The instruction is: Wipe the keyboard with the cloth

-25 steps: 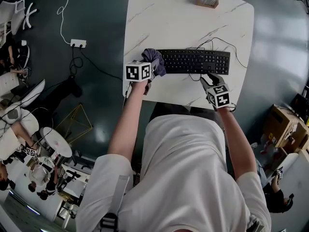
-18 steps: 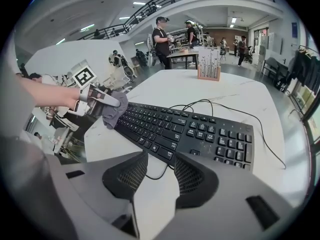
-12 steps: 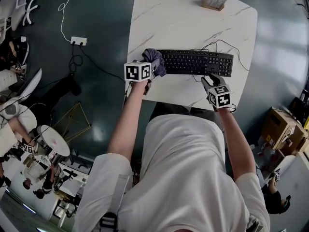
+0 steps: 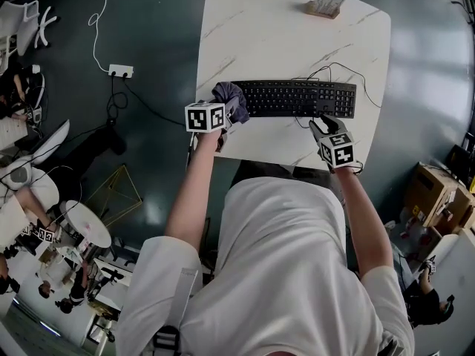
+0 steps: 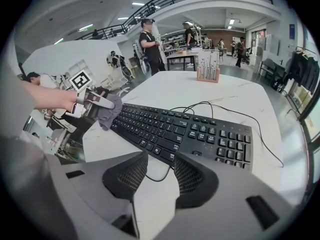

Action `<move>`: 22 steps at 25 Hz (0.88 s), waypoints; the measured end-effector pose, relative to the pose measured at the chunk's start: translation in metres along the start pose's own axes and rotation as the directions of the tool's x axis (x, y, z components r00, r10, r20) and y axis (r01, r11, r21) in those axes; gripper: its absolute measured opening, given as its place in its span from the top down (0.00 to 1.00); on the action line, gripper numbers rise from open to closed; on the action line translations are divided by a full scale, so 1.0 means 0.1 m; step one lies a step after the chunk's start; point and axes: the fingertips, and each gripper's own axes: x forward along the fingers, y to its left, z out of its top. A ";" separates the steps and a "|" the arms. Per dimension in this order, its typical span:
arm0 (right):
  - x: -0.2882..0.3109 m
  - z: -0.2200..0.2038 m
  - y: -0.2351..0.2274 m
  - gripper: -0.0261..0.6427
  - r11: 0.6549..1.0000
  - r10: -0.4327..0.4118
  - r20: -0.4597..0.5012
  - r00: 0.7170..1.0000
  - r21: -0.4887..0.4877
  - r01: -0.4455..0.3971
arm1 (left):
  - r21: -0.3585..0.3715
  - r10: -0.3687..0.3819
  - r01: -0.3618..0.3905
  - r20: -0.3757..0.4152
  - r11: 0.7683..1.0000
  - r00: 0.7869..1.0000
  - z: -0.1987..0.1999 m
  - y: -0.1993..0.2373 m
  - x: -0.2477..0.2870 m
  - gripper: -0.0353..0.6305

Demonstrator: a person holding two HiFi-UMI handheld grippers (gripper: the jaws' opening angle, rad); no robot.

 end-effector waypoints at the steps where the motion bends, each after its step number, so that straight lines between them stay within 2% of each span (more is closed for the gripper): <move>1: -0.01 0.00 -0.01 0.72 1.000 -0.005 0.003 1.000 0.004 0.005 | 0.000 -0.001 0.001 0.001 1.000 1.000 0.00 0.01 -0.02 0.76; 13: -0.17 -0.16 -0.09 0.72 0.999 -0.021 0.017 1.000 0.033 0.020 | -0.009 0.023 -0.023 0.016 1.000 1.000 -0.10 0.01 -0.12 0.76; 22: -0.36 -0.21 -0.20 0.72 0.998 -0.028 0.080 0.996 0.062 0.023 | -0.011 0.058 -0.057 0.062 0.998 0.996 -0.23 -0.16 -0.28 0.76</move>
